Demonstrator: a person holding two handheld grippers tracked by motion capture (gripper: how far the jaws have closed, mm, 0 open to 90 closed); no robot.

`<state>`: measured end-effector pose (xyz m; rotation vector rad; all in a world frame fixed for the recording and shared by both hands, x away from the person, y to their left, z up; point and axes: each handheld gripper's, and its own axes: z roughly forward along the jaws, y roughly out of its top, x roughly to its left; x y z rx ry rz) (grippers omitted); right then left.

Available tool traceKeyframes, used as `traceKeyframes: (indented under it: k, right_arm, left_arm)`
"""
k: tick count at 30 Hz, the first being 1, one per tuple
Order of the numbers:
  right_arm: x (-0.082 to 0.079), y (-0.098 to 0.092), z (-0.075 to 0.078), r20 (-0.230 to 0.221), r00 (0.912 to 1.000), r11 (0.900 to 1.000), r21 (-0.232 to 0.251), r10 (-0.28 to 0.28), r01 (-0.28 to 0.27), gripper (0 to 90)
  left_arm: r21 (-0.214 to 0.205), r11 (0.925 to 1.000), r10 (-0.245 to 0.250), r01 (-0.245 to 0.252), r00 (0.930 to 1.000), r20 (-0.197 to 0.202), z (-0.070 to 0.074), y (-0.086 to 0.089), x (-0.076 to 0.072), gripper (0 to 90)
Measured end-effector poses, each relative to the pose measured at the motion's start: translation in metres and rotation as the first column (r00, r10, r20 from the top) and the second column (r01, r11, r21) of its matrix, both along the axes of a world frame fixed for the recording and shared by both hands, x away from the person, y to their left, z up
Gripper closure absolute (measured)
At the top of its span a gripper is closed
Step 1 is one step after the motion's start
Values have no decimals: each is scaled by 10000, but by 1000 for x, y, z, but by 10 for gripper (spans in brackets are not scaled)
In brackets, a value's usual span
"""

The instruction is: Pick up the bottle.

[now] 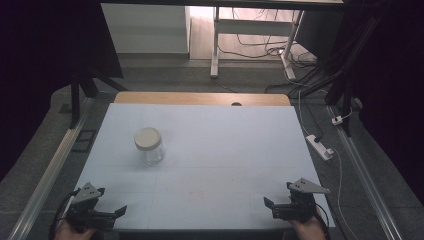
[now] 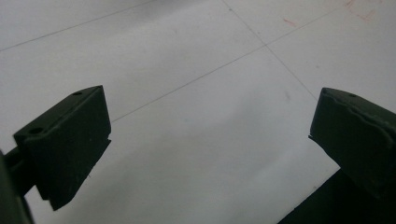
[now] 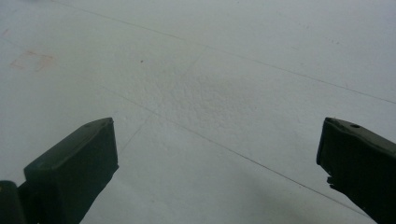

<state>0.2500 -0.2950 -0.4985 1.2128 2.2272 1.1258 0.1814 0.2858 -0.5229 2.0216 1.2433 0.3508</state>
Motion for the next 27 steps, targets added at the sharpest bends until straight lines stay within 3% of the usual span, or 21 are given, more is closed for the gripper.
traceKeyframes:
  k: [7,9,27]
  right_arm:
    - [0,0,0,-52,10000,10000,19,55,-55,0]
    - [0,0,0,-51,10000,10000,51,83,-82,0]
    - [0,0,0,-70,9997,9997,66,230,-229,0]
  left_arm:
    - [-339,9994,-30,28,10000,-76,0,3,1,0]
    - [-478,9988,-131,113,9992,-379,-1,4,2,6]
    - [-332,9994,-109,91,9984,-557,-1,3,3,1]
